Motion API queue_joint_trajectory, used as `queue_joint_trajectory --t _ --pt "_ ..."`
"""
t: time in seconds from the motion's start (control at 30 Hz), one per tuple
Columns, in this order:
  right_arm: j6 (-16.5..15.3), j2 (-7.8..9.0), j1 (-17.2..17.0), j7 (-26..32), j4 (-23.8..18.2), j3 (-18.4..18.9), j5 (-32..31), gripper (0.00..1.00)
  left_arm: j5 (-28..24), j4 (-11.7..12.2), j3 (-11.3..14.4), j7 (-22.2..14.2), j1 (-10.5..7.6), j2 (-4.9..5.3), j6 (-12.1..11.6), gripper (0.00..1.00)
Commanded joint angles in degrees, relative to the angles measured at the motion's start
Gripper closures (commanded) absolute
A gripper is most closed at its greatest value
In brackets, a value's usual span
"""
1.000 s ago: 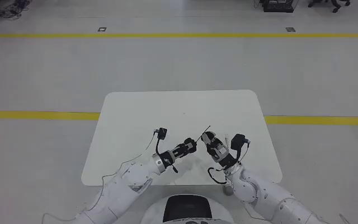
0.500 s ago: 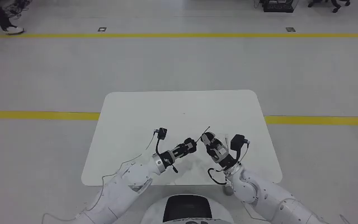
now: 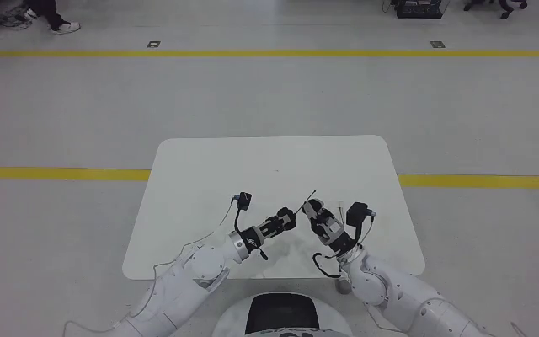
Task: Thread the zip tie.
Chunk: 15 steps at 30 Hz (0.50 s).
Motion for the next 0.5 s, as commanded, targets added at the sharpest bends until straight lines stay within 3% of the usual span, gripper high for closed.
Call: queue_joint_trajectory --t 0.0,0.47 --pt "0.0 0.0 -0.1 -0.1 0.0 0.1 -0.1 1.0 0.0 0.0 0.0 0.0 0.0 0.0 0.0 1.0" --pt "0.0 0.2 -1.0 -0.3 0.0 1.0 -0.7 1.0 0.0 0.0 0.0 0.0 0.0 0.0 0.0 1.0"
